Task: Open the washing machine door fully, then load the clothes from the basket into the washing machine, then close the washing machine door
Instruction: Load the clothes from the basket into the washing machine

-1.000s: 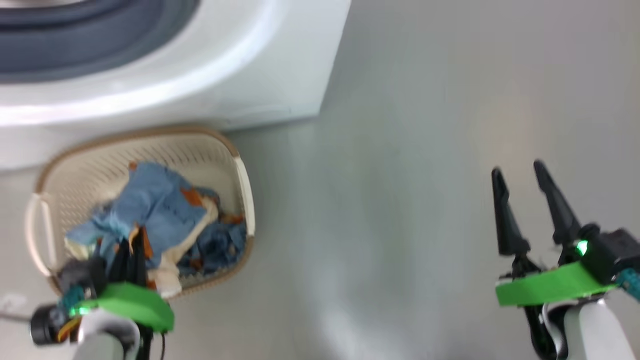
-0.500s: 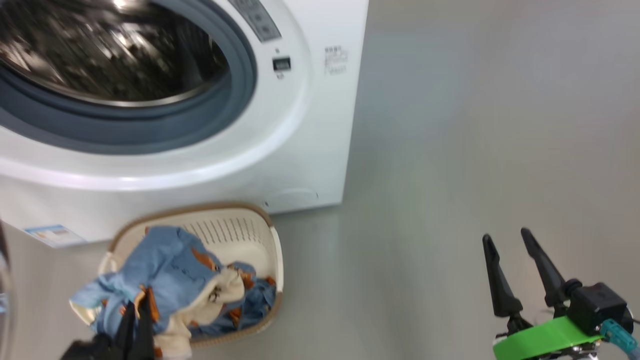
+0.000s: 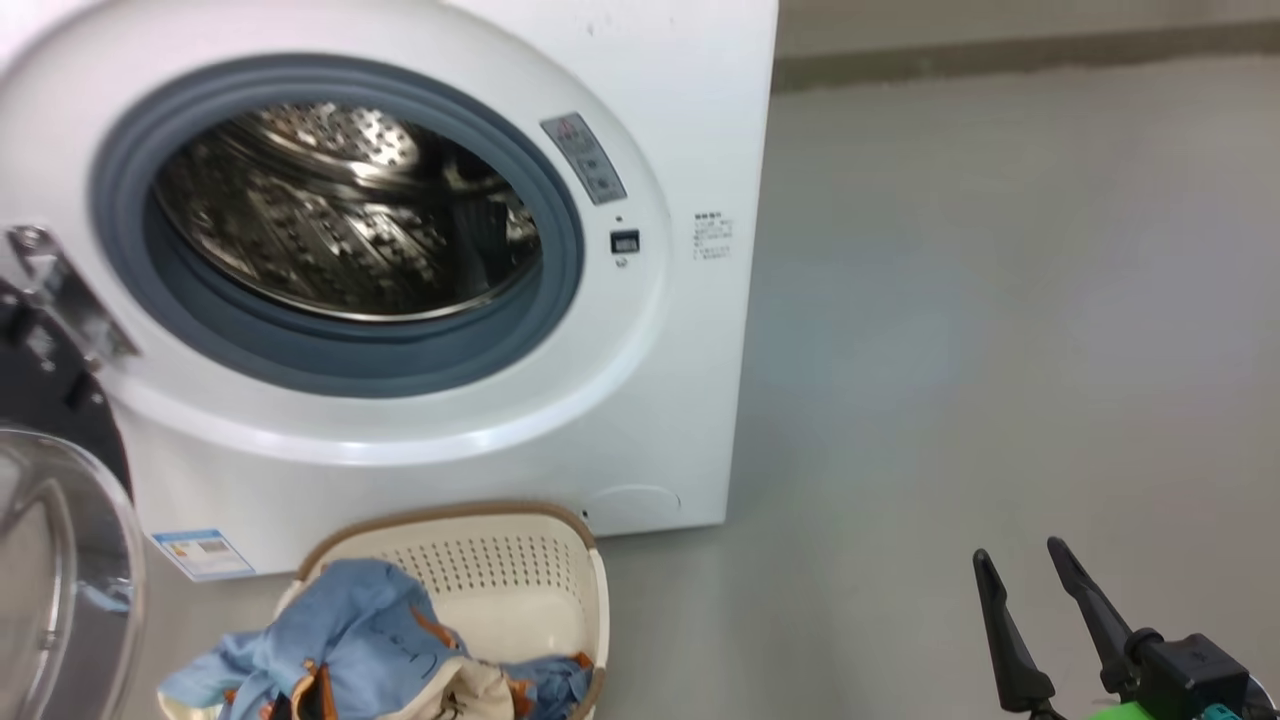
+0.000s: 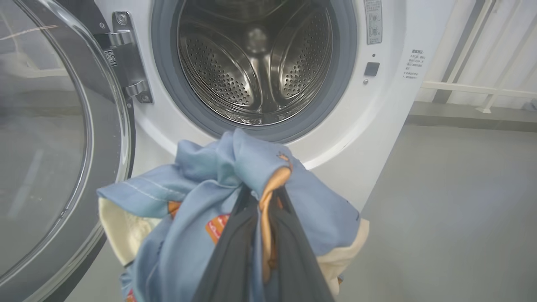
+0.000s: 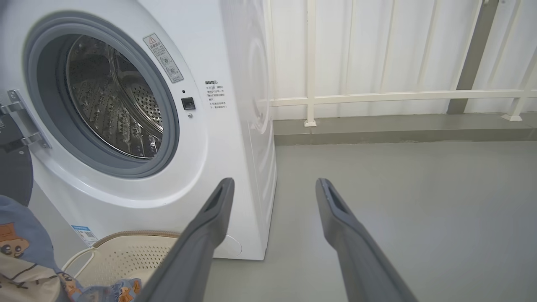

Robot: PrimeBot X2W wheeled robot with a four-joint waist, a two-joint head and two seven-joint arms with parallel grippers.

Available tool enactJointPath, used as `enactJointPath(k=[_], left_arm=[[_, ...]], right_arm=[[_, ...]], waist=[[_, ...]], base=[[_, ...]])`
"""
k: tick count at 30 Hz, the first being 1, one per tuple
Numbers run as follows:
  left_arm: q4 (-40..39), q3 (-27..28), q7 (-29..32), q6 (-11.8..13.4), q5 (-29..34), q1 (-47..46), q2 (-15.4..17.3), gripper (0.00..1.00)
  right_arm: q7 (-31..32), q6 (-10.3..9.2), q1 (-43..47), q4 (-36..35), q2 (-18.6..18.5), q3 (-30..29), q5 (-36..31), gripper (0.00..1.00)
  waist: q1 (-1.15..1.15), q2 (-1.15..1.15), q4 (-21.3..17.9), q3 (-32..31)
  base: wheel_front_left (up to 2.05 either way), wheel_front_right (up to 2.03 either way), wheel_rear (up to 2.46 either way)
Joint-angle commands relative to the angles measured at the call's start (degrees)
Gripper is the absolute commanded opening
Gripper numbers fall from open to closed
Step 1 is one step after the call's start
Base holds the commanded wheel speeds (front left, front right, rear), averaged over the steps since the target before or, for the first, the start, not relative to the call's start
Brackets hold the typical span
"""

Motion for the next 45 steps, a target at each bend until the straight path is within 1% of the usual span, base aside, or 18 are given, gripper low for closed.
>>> enactJointPath(k=[1, 11, 28, 37, 42, 45], left_arm=[[-2.1, 2.0, -0.4, 0.6, 0.5, -0.6, 0.3, 0.0], [-3.7, 3.0, -0.4, 0.4, 1.0, 0.8, 0.3, 0.0], [-3.1, 3.6, -0.4, -0.7, 0.8, 0.0, 0.2, 0.0], [-2.2, 3.7, -0.4, -1.5, 0.4, -3.5, 0.2, 0.0], [-0.1, 4.2, -0.4, -2.0, 0.8, -7.0, 0.2, 0.0], [2.3, 4.8, -0.4, -3.0, 1.6, -10.7, 0.3, 0.0]], right_arm=[[-0.3, 0.16, -0.1, -1.3, -0.6, 1.0, -0.8, 1.0], [-0.3, 0.16, 0.6, -1.6, -0.2, -0.1, -0.7, 1.0], [-0.3, 0.16, 0.2, -1.8, 0.2, 0.0, -0.5, 1.0], [-0.3, 0.16, -0.5, -2.0, 0.5, 0.1, -0.5, 1.0], [-0.3, 0.16, -1.4, -2.1, 0.6, 0.8, -0.2, 1.0], [-0.3, 0.16, -2.4, -2.3, 0.7, 1.0, 0.1, 1.0]], waist=[[0.01, 0.0, 1.0, -2.2], [0.01, 0.0, 0.4, -2.6], [0.01, 0.0, -0.6, -1.7], [0.01, 0.0, -1.8, -0.5], [0.01, 0.0, -3.6, 1.0], [0.01, 0.0, -5.3, 3.0]], base=[[0.0, 0.0, 0.0], [0.0, 0.0, 0.0], [0.0, 0.0, 0.0], [0.0, 0.0, 0.0], [0.0, 0.0, 0.0], [0.0, 0.0, 0.0]])
